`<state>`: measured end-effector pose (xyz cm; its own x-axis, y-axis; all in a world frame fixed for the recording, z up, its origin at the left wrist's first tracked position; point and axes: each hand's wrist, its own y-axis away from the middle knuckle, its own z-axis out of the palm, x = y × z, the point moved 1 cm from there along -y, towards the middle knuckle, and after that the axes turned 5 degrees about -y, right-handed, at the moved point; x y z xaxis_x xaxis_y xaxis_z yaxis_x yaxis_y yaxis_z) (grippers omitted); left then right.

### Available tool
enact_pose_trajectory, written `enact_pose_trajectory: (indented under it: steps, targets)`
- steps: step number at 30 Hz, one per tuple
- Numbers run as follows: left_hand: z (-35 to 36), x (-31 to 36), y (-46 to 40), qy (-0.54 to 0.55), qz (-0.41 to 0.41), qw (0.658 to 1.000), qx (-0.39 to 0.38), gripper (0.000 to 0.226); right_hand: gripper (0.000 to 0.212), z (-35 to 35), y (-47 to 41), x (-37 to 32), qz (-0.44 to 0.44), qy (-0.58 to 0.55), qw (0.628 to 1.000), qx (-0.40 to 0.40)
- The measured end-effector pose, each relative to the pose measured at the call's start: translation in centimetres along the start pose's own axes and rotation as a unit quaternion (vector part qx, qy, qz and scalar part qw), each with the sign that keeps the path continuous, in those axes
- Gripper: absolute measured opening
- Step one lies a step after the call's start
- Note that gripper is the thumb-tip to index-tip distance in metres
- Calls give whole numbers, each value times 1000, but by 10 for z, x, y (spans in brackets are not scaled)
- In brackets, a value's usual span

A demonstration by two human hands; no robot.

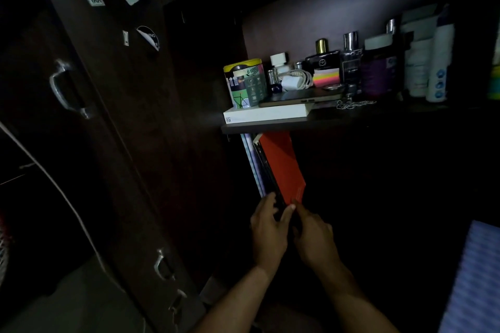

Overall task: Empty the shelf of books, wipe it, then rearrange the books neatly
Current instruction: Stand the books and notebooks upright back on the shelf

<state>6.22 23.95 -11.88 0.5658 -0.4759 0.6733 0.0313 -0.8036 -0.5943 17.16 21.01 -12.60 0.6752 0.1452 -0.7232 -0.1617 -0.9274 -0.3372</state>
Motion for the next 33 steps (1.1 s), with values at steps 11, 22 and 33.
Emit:
enact_pose_trajectory:
  steps: [11,22,33]
  targets:
    - [-6,-15,-15,37,-84,995,49,26,81,5,-38,-3,-22,93,989,-117]
    - [2,3,-22,-22,-156,987,28,38,26,-4,-29,7,-67,-9,995,-75]
    - [3,-16,-25,1,-166,984,67,14,61,-8,-20,-6,-93,147,976,-133]
